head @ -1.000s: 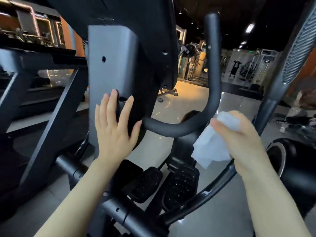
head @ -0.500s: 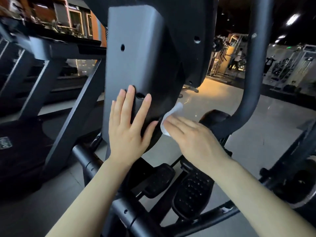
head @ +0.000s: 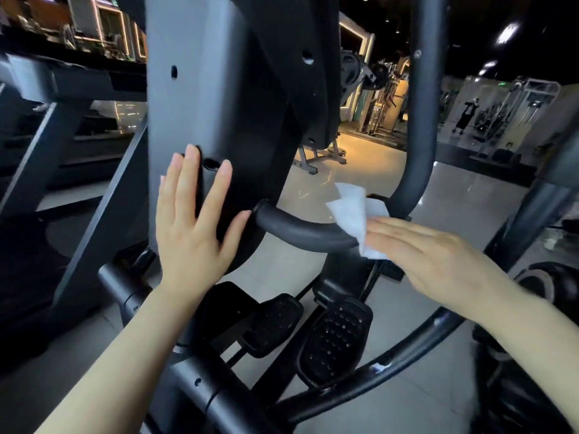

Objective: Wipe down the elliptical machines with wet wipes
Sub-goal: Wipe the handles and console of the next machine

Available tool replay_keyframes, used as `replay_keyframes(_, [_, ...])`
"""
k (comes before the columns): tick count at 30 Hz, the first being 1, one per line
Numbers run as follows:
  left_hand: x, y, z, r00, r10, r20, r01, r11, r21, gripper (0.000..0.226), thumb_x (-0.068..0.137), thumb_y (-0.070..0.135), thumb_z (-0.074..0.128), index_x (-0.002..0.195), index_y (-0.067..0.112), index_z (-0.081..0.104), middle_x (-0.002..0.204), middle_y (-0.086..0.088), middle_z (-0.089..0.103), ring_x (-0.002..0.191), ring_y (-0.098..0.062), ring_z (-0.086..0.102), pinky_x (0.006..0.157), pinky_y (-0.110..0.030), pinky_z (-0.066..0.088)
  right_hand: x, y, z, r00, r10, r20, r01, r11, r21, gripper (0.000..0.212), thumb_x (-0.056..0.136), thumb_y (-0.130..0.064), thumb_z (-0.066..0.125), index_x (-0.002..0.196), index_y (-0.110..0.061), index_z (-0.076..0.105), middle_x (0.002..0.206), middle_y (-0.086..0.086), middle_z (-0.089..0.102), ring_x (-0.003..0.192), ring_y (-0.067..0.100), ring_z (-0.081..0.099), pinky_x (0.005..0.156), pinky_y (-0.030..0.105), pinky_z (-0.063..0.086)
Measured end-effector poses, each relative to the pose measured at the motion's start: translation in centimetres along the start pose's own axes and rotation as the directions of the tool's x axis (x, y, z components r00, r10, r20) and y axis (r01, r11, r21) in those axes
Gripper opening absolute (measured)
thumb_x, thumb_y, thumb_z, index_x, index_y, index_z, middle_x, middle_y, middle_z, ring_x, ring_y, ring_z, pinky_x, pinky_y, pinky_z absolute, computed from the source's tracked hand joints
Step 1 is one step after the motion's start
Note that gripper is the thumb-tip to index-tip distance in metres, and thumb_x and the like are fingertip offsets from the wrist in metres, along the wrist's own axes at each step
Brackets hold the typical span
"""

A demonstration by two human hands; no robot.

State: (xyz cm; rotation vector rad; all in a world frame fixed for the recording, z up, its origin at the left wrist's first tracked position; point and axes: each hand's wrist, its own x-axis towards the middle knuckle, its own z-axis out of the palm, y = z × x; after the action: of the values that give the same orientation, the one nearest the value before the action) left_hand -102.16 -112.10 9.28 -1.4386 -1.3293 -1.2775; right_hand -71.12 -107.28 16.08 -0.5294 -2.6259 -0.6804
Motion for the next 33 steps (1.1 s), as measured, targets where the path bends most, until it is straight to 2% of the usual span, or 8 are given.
replay_keyframes(3, [0.0, 0.1, 0.0, 1.0, -0.009, -0.012, 0.009, 1.0, -0.004, 0.052, 0.098, 0.022, 0.059, 0.145, 0.011, 0.04, 0.149, -0.032, 0.033, 0.14, -0.047, 0.03, 0.115, -0.056, 0.028, -1.2, 0.6, -0.2, 0.945, 0.326, -0.011, -0.326, 0.944, -0.048, 0.057, 0.058, 0.024, 0.068, 0.107, -0.004, 0.071, 0.111, 0.016, 0.071, 0.092, 0.035, 0.071, 0.062, 0.051, 0.06])
replay_keyframes(7, [-0.1, 0.2, 0.0, 1.0, -0.016, -0.011, 0.016, 1.0, -0.021, 0.051, 0.098, 0.021, 0.057, 0.145, 0.011, 0.041, 0.15, -0.031, 0.032, 0.141, -0.046, 0.028, 0.114, -0.058, 0.029, 0.0, 0.2, 0.3, 0.648, 0.744, -0.16, -0.742, 0.665, 0.088, 0.04, 0.085, 0.009, 0.053, 0.121, -0.005, 0.064, 0.095, 0.023, 0.066, 0.082, 0.042, 0.06, 0.068, 0.04, 0.047])
replay_keyframes(12, [-0.1, 0.3, -0.1, 1.0, -0.016, -0.014, 0.016, 0.999, -0.039, 0.05, 0.098, 0.02, 0.056, 0.145, 0.011, 0.042, 0.151, -0.03, 0.031, 0.142, -0.045, 0.027, 0.113, -0.06, 0.029, 4.2, -5.0, 3.5, 0.732, 0.625, -0.27, -0.523, 0.77, 0.365, 0.043, 0.101, -0.027, 0.032, 0.099, -0.006, 0.069, 0.101, 0.007, 0.07, 0.103, 0.023, 0.061, 0.093, 0.03, 0.042])
replay_keyframes(19, [0.0, 0.0, 0.1, 0.999, 0.004, -0.042, -0.004, 1.0, -0.019, 0.048, 0.098, 0.016, 0.056, 0.144, 0.01, 0.044, 0.151, -0.029, 0.033, 0.141, -0.045, 0.03, 0.114, -0.057, 0.031, 8.2, -8.2, 3.9, 0.596, 0.541, -0.594, -0.541, 0.817, 0.202, 0.07, 0.108, -0.034, 0.015, 0.07, -0.007, 0.067, 0.054, 0.002, 0.057, 0.051, 0.023, 0.058, 0.045, 0.022, 0.035])
replay_keyframes(23, [0.0, 0.0, 0.0, 0.999, 0.006, -0.041, -0.007, 1.0, -0.02, 0.048, 0.098, 0.015, 0.055, 0.144, 0.01, 0.044, 0.151, -0.028, 0.033, 0.141, -0.044, 0.03, 0.113, -0.056, 0.031, 9.0, -10.3, 4.0, 0.687, 0.467, -0.557, -0.379, 0.884, 0.274, 0.057, 0.108, -0.032, 0.028, 0.079, -0.005, 0.07, 0.068, 0.002, 0.067, 0.064, 0.019, 0.063, 0.06, 0.027, 0.048])
replay_keyframes(28, [0.0, 0.0, 0.0, 0.999, 0.002, -0.04, -0.003, 0.999, -0.033, 0.049, 0.097, 0.017, 0.057, 0.143, 0.01, 0.044, 0.15, -0.029, 0.033, 0.141, -0.045, 0.031, 0.115, -0.053, 0.029, 5.7, -6.5, 4.1, 0.93, 0.3, -0.21, -0.259, 0.944, 0.205, 0.037, 0.095, -0.029, 0.047, 0.124, -0.012, 0.062, 0.125, 0.001, 0.064, 0.115, 0.019, 0.053, 0.097, 0.036, 0.045])
replay_keyframes(31, [0.0, 0.2, -0.1, 0.999, -0.005, -0.037, 0.004, 0.999, -0.046, 0.049, 0.097, 0.019, 0.057, 0.143, 0.01, 0.045, 0.15, -0.03, 0.034, 0.141, -0.045, 0.031, 0.114, -0.055, 0.031, 4.7, -4.6, 2.5, 0.944, 0.284, -0.167, -0.22, 0.921, 0.32, 0.036, 0.095, -0.014, 0.041, 0.125, -0.017, 0.062, 0.119, 0.003, 0.068, 0.109, 0.019, 0.06, 0.092, 0.031, 0.049])
replay_keyframes(33, [0.0, 0.2, -0.2, 0.999, -0.015, -0.034, 0.013, 0.999, -0.043, 0.049, 0.097, 0.02, 0.057, 0.143, 0.01, 0.045, 0.149, -0.031, 0.034, 0.141, -0.046, 0.031, 0.113, -0.057, 0.031, 4.6, -2.8, 0.9, 0.887, 0.438, -0.147, -0.379, 0.872, 0.308, 0.041, 0.094, -0.01, 0.038, 0.125, -0.021, 0.062, 0.112, 0.007, 0.069, 0.102, 0.026, 0.063, 0.084, 0.028, 0.044])
